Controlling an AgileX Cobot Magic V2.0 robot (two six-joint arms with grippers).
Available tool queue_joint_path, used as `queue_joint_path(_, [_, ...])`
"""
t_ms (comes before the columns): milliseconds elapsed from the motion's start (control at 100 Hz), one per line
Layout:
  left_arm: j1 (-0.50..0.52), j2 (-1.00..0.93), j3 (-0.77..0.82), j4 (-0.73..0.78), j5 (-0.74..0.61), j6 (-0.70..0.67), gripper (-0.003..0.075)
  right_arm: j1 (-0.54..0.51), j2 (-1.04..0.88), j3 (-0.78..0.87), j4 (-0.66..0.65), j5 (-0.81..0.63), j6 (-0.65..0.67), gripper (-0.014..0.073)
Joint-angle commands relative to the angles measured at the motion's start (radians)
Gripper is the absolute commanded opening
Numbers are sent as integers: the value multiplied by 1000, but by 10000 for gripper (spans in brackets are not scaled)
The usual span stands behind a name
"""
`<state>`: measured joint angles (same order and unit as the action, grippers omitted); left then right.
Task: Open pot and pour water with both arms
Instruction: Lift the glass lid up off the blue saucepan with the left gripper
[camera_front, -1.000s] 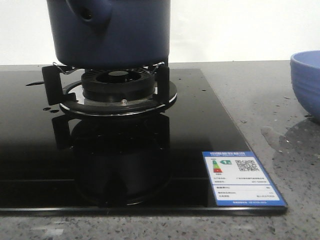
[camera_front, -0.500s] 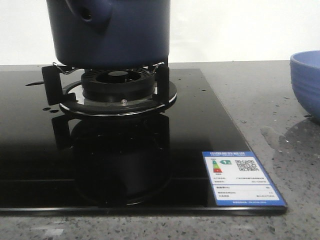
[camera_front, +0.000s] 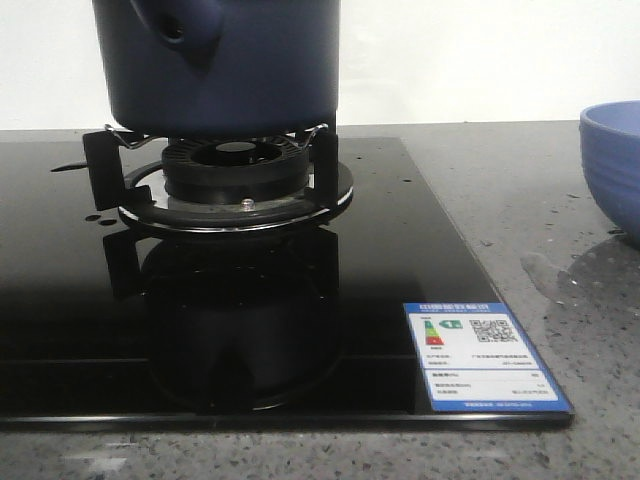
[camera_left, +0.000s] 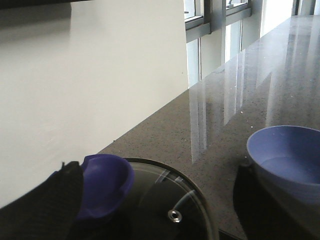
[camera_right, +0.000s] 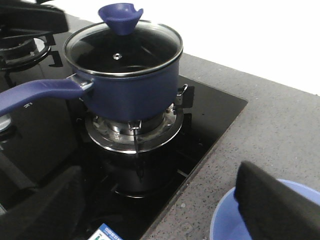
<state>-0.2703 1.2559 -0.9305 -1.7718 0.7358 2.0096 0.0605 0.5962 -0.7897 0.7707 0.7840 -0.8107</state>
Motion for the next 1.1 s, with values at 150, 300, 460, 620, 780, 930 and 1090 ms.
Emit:
queue_joint_path(150, [-4, 61, -97, -88, 3, 3, 545, 1, 1, -26, 34, -27, -5, 565])
queue_joint_path(300, [-4, 76, -111, -88, -62, 3, 548, 1, 1, -26, 34, -27, -5, 565])
queue_joint_path(460, [-4, 108, -117, -88, -71, 3, 548, 1, 1, -26, 34, -27, -5, 565])
queue_joint_path(620, [-4, 145, -117, -88, -75, 3, 547, 1, 1, -26, 34, -27, -5, 565])
queue_joint_path(780, [-4, 189, -128, -88, -62, 3, 547, 1, 1, -26, 34, -27, -5, 565])
queue_joint_path(930, [-4, 203, -160, -88, -26, 3, 547, 1, 1, -26, 34, -27, -5, 565])
queue_joint_path(1090, [-4, 203, -182, -88, -7, 3, 546, 1, 1, -26, 34, -27, -5, 565])
